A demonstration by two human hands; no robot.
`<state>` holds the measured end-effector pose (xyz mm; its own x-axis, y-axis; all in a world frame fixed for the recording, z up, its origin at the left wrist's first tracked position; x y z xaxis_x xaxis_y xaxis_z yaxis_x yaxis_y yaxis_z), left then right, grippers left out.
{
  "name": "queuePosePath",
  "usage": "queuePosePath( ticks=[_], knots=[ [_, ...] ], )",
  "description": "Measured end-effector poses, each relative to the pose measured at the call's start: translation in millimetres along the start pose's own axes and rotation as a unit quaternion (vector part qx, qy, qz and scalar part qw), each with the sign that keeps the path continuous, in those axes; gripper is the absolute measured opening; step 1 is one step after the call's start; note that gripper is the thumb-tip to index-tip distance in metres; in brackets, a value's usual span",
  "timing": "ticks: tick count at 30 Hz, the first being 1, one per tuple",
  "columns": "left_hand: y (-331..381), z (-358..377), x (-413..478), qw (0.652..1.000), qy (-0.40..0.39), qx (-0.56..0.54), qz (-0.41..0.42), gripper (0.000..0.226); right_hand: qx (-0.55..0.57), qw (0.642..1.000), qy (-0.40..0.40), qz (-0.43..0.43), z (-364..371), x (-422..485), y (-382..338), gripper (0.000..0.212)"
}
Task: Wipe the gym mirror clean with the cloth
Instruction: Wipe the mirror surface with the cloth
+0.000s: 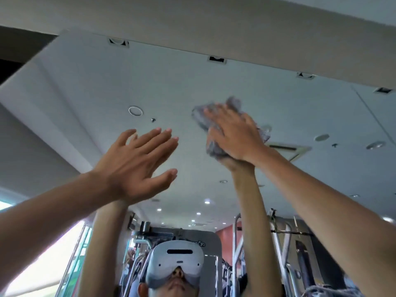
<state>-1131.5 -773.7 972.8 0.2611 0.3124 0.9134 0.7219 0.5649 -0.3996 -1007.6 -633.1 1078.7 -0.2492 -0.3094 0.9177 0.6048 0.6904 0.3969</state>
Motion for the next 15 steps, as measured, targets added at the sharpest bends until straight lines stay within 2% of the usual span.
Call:
queuePosePath(
  ticks=[1, 2, 4, 5, 7, 9, 10, 11, 12, 14, 15],
  knots=[
    [-14.5, -0.6, -5.7, 1.000, -0.006, 0.003, -0.009, 0.084, 0.016, 0.997, -0.024, -0.075, -0.7, -12.5, -10.7, 0.058],
    [-29.2, -1.3, -12.2, 1.000, -0.012, 0.002, -0.021, 0.084, 0.031, 0.992, -0.035, -0.116, -3.3, -25.5, -8.6, 0.059],
    [-53.8, -4.3, -26.6, 0.999, -0.013, -0.008, -0.045, 0.080, 0.032, 0.994, -0.018, -0.103, -6.7, -32.8, 16.6, 0.060],
    [-60.6, -4.4, -31.8, 0.999, -0.013, -0.012, -0.050, 0.077, 0.031, 0.998, -0.004, -0.056, -9.0, -27.8, 35.0, 0.060],
    [-68.7, -3.9, -39.9, 0.997, -0.013, -0.030, -0.063, 0.073, 0.024, 0.995, -0.004, 0.093, -7.2, -7.8, 63.4, 0.060],
    [-72.6, -1.0, -43.4, 0.996, -0.011, -0.046, -0.073, 0.071, 0.031, 0.973, 0.001, 0.231, -1.8, 11.9, 64.9, 0.057],
    [-73.9, 0.0, -43.9, 0.996, -0.006, -0.052, -0.077, 0.071, 0.036, 0.963, 0.016, 0.266, -1.7, 19.2, 54.3, 0.058],
    [-75.6, -0.4, -44.1, 0.995, 0.002, -0.056, -0.083, 0.070, 0.031, 0.964, 0.029, 0.263, -2.2, 26.1, 36.1, 0.060],
    [-77.9, -1.1, -44.9, 0.994, 0.011, -0.061, -0.092, 0.070, 0.022, 0.975, 0.032, 0.218, -2.0, 32.0, 12.8, 0.062],
    [-83.4, -0.9, -47.0, 0.990, 0.025, -0.075, -0.114, 0.074, 0.009, 0.999, 0.000, 0.051, 1.9, 28.2, -34.0, 0.065],
    [-88.0, -1.6, -50.0, 0.989, 0.031, -0.081, -0.123, 0.077, 0.017, 0.999, -0.014, -0.031, 1.2, 18.6, -52.9, 0.067]
  ],
)
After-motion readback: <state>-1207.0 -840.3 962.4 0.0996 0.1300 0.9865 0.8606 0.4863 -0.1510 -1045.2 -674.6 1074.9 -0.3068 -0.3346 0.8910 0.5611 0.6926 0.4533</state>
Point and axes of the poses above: each hand's wrist, its own x-axis towards the middle knuckle, its own z-axis out of the palm, y = z × x, the point moved 9 cm from there along x, towards the middle knuckle, and after that the axes turned 5 degrees about -x, right-handed, at the moved point
